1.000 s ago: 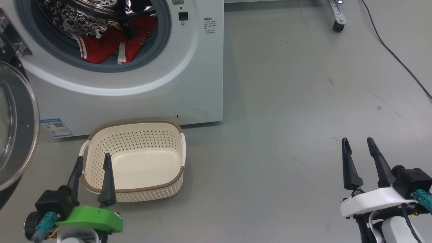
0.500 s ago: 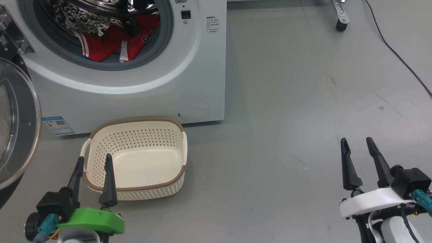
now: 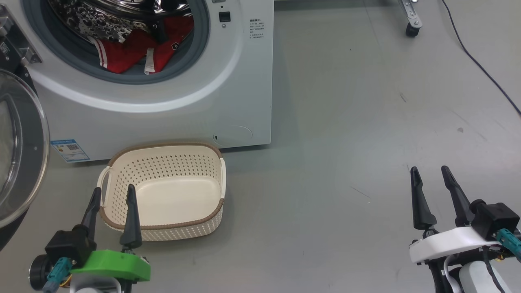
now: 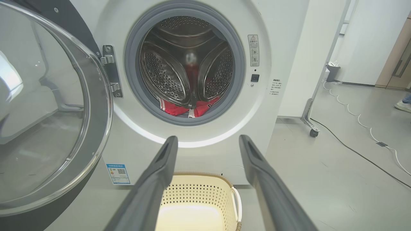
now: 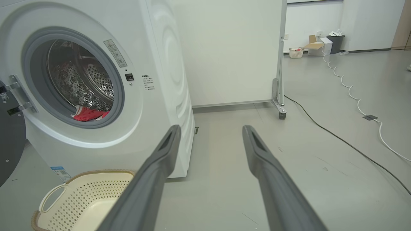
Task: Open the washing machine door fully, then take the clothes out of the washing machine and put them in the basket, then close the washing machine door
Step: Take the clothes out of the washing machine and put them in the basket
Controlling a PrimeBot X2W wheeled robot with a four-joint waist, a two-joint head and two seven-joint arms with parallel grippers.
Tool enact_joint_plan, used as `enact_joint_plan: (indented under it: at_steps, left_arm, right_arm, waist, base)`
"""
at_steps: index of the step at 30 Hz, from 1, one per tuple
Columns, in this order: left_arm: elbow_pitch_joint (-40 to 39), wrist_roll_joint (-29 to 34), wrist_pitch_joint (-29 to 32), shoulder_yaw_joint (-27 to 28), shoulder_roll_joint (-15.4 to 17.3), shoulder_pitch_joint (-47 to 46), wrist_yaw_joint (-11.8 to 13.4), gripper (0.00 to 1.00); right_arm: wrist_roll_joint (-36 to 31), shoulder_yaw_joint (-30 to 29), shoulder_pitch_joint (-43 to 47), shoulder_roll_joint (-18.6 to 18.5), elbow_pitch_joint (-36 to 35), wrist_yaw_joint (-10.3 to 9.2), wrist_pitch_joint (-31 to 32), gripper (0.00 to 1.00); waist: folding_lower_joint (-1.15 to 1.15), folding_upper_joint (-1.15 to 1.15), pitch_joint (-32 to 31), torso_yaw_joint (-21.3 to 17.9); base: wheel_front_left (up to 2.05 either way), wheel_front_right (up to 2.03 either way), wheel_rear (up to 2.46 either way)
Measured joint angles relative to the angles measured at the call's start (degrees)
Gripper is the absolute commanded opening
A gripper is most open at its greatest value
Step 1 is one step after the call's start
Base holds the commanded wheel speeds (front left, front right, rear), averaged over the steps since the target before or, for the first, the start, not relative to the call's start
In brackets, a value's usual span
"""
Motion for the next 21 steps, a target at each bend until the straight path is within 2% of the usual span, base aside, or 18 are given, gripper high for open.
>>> enact_joint_plan:
  at_steps: [21]
  left_arm:
    - [-0.83, 0.1, 0.0, -0.29, -0.1, 0.17, -0.25, 1.0]
  right_arm:
    - [-0.4, 0.71, 0.01, 0.0, 0.14, 0.0, 0.0, 1.0]
  waist:
    - [0.0, 0.0, -0.55, -0.29]
  base:
    - [0.01, -0.01, 0.0]
